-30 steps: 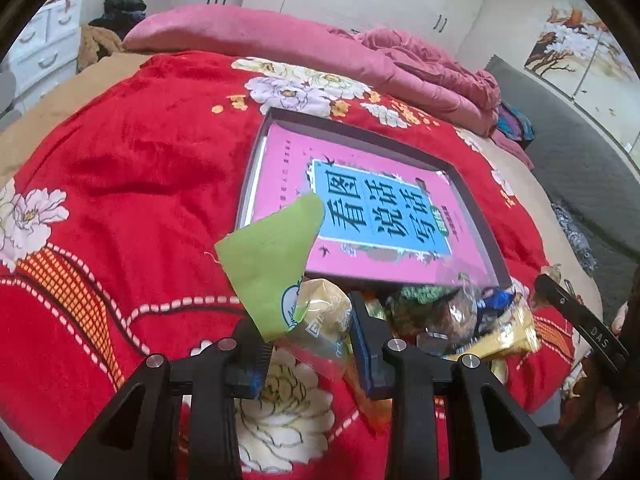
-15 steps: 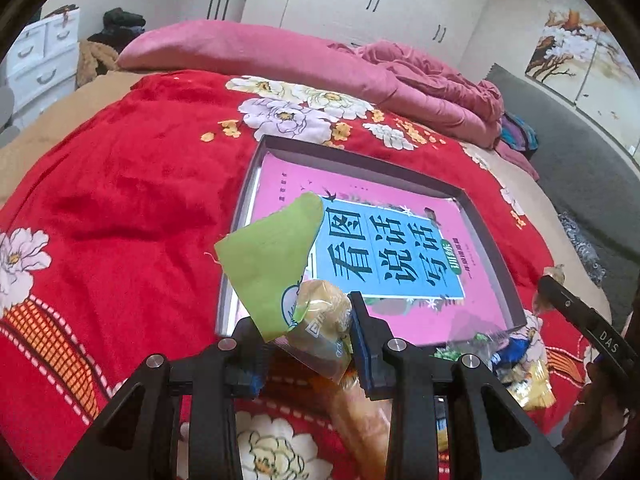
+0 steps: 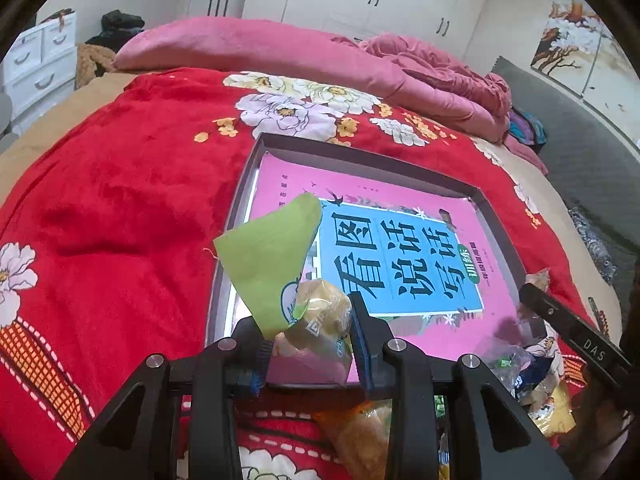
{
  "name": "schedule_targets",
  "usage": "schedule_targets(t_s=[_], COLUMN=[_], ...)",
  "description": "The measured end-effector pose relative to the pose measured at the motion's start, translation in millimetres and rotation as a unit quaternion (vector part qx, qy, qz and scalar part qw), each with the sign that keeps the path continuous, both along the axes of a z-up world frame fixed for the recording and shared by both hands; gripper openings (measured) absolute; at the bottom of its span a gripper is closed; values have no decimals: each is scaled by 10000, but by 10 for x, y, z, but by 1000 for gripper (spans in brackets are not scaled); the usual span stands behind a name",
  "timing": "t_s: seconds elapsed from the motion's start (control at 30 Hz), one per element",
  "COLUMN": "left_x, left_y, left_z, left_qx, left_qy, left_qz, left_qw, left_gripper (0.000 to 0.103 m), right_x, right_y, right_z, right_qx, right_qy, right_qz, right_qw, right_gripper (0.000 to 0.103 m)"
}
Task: Organize snacks
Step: 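Carry the green bag and the cake packet over the tray with both grippers, then lower both snacks into the tray and open both grippers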
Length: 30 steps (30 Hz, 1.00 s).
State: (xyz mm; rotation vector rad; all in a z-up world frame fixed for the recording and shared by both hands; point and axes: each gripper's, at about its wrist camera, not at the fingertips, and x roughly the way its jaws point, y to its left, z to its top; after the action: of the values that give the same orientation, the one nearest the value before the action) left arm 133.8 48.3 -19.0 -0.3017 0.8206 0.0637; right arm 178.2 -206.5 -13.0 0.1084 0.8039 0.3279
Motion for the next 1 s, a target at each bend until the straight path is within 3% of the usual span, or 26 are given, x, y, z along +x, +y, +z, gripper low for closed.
schedule_targets(t_s=[0.3, 0.6, 1.0], left_x=[82, 119, 117], left_y=[-4, 2, -29], left_z=[-69, -142, -154], left_qx=[67, 2, -7], left_qy=[111, 257, 286], left_qz=[14, -24, -145], left_qw=[9999, 9997, 9995], left_gripper=[35, 35, 36], right_x=[49, -1, -17], right_y=[27, 30, -33], right_z=[-144, -176, -158], right_qx=[-169, -402, -298], right_qy=[291, 309, 321], right_qz=[-58, -8, 38], right_qw=[9994, 9987, 9990], right_gripper=[35, 35, 35])
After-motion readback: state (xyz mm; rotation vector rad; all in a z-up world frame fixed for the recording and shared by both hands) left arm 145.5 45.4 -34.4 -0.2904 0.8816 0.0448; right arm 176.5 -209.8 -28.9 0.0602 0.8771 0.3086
